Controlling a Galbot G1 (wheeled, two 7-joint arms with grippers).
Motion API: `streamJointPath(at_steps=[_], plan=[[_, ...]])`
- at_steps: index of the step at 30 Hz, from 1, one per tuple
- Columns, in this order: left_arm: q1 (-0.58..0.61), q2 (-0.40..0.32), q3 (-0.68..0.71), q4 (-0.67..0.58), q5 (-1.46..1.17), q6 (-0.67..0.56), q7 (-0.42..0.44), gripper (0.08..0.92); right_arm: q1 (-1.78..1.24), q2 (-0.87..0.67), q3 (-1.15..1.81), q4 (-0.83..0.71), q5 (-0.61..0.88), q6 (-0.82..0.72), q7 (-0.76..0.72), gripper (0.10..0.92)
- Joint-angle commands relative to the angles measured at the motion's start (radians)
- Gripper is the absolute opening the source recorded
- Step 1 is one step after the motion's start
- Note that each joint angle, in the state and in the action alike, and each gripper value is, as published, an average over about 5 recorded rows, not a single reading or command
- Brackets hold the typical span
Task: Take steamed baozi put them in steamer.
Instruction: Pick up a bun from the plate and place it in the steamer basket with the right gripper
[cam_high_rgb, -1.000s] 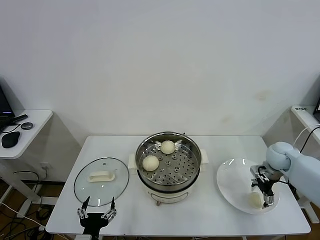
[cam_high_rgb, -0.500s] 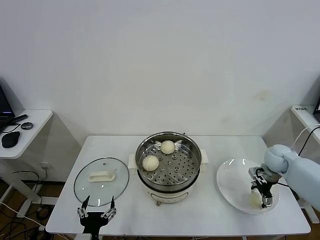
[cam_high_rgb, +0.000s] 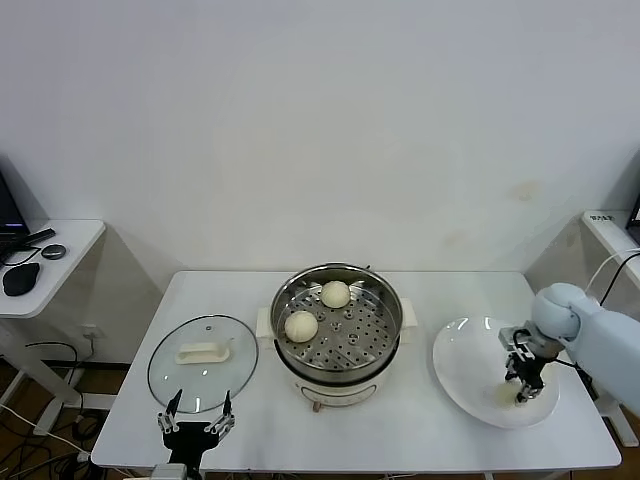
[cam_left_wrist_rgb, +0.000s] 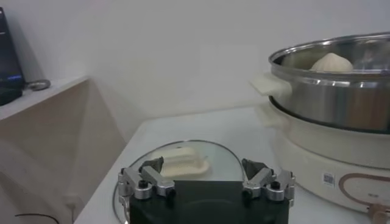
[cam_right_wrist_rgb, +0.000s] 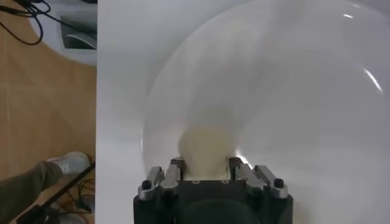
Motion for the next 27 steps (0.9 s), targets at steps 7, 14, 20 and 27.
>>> streamJointPath(at_steps=[7,14,20,27], plan=[[-0.019,-0.003,0.004,0.013,0.017,-0.007,-0.039,0.823,0.687,0.257,-0.303,-0.096,0.297,0.077,-0.066,0.444],[0.006,-0.002,0.017,-0.004,0.026,-0.02,-0.058,0.823,0.84,0.462,-0.356,-0.126,0.473,0.234,-0.046,0.454],[0.014,-0.003,0.032,0.004,0.028,-0.029,-0.072,0.823,0.87,0.565,-0.472,-0.128,0.625,0.573,0.033,0.454],[0.011,-0.002,0.021,-0.02,0.02,-0.029,-0.071,0.823,0.821,0.56,-0.574,0.028,0.379,0.759,0.068,0.458]])
